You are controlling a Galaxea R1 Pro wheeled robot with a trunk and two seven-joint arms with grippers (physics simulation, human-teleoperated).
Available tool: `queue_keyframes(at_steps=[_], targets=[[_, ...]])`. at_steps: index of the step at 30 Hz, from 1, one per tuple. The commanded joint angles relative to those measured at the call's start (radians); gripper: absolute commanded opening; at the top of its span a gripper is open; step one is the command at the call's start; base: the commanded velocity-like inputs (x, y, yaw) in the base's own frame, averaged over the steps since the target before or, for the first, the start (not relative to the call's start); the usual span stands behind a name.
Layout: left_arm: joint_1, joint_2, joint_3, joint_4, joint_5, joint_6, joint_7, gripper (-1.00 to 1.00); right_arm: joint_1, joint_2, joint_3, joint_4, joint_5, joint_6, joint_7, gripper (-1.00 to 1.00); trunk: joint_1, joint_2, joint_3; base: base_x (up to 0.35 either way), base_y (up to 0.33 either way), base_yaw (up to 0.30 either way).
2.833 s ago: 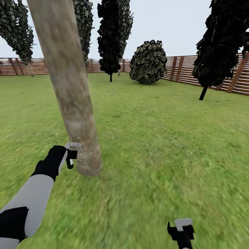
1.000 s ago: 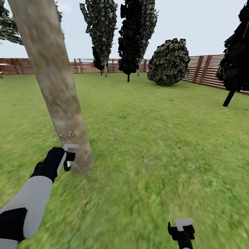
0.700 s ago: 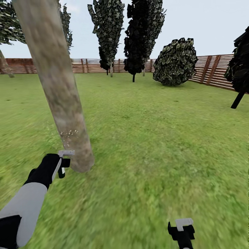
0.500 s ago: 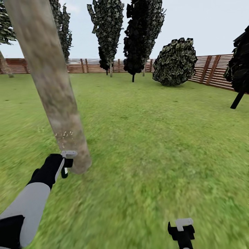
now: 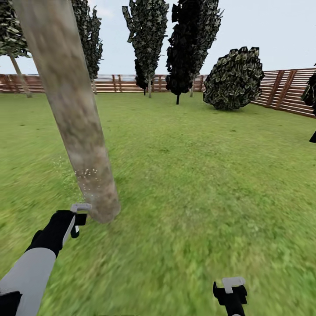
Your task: In the garden, pick up the pesticide atomizer on the floor and spray pesticide onto both trees until each tree trunk is fully covered.
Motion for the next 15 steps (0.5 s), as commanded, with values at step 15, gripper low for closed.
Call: queue_keyframes(at_steps=[15], targets=[[0.038, -0.036, 0.017, 0.052, -0.009, -0.074, -0.006, -1.0, -0.001, 0.0, -0.007, 0.002, 0.011, -0.004, -0.002, 1.0, 0.0, 0.0, -0.001, 0.137, -0.055, 0.057]])
